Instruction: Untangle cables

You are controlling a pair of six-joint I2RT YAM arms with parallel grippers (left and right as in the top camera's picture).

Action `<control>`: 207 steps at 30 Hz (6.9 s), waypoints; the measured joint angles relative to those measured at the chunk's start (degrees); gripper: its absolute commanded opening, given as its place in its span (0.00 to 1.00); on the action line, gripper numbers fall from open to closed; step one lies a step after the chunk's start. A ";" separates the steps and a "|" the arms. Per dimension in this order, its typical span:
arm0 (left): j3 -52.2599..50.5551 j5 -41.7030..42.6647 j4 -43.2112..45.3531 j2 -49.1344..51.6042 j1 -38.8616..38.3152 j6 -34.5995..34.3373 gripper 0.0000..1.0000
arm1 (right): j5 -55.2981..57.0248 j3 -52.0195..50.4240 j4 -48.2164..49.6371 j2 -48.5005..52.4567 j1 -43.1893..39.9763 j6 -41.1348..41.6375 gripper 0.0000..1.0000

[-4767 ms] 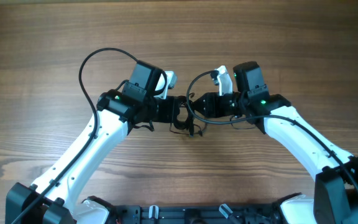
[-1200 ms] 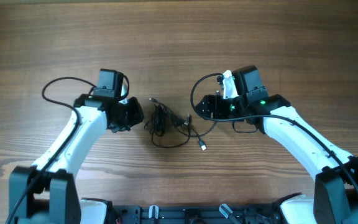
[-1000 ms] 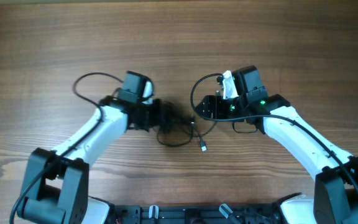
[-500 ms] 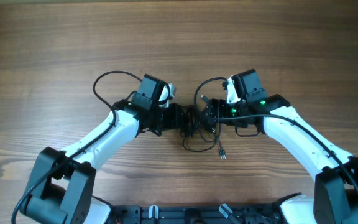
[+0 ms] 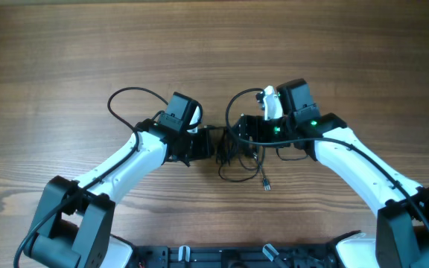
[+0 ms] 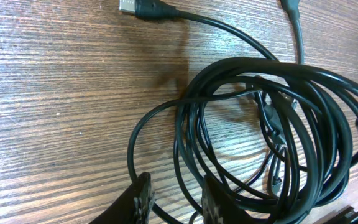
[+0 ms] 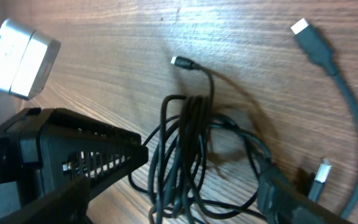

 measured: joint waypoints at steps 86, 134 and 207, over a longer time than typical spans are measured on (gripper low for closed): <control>0.00 11.82 1.22 -4.57 0.81 -0.59 0.04 | -9.01 -0.04 11.78 7.21 4.31 2.19 0.04; -0.11 2.43 -7.89 -6.14 8.22 5.42 0.70 | -7.56 0.11 6.10 7.10 2.29 5.90 0.04; -0.11 7.65 -17.77 -16.13 30.10 11.47 0.58 | 2.62 0.11 0.02 7.10 2.29 9.03 0.04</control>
